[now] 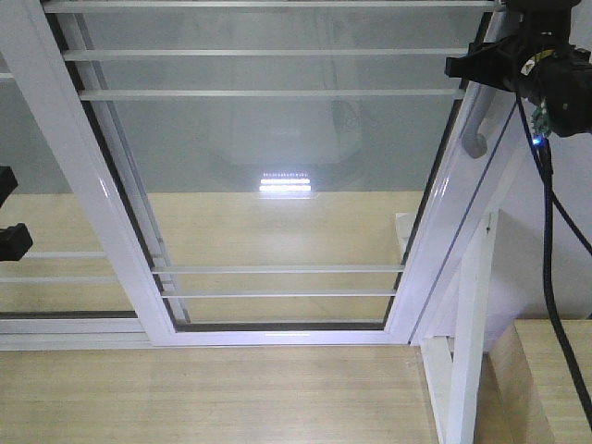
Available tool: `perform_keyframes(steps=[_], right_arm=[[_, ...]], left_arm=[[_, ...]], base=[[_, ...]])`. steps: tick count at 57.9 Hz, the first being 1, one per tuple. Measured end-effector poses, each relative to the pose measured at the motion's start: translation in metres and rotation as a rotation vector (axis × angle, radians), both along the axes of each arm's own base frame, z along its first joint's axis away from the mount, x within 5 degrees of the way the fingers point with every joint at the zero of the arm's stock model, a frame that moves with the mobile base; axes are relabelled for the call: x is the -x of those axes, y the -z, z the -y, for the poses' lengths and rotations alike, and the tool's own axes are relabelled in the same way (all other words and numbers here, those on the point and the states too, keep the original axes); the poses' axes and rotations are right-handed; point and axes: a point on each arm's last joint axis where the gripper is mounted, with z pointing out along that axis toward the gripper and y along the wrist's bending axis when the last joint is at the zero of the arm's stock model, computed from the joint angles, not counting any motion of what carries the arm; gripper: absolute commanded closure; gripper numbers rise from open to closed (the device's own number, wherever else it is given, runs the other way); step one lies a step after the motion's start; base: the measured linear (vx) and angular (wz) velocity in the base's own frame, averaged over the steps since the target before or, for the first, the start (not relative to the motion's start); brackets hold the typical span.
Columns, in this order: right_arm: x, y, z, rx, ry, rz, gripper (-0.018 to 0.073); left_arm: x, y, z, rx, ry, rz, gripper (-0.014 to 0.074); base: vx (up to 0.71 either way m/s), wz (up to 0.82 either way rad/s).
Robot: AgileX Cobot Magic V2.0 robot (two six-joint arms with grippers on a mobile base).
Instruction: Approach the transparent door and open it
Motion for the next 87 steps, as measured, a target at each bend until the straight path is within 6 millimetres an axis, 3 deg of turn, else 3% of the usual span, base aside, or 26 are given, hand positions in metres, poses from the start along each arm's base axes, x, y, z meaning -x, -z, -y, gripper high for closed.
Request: perform_keyframes(steps=[13, 37, 51, 63, 71, 77, 87], right_arm=[[0.003, 0.000, -0.033, -0.007, -0.073, 0.009, 0.0227], [0.022, -0.002, -0.114, 0.006, -0.276, 0.032, 0.0247], [0.033, -0.002, -0.141, 0.010, -0.344, 0.034, 0.0247], [0.038, -0.003, -0.150, 0.007, -0.364, 0.017, 0.0247], [0.051, -0.013, -0.143, 0.016, -0.338, -0.110, 0.0272], [0.071, -0.028, -0.133, 0.037, -0.326, -0.185, 0.0342], [0.118, -0.056, -0.112, 0.010, -0.331, -0.091, 0.0417]], left_arm=[[0.000, 0.000, 0.000, 0.000, 0.000, 0.000, 0.0267], [0.000, 0.001, 0.000, -0.001, 0.001, -0.009, 0.0267], [0.000, 0.001, 0.000, -0.001, 0.001, -0.009, 0.0267], [0.000, 0.001, 0.000, -0.001, 0.001, -0.009, 0.0267], [0.000, 0.001, 0.000, -0.007, 0.003, -0.008, 0.0267], [-0.001, 0.002, 0.000, -0.038, 0.009, -0.007, 0.0267], [-0.009, 0.004, 0.001, -0.049, 0.003, 0.010, 0.0265]], base=[[0.00, 0.00], [0.00, 0.00], [0.00, 0.00], [0.00, 0.00], [0.00, 0.00], [0.00, 0.00], [0.00, 0.00]])
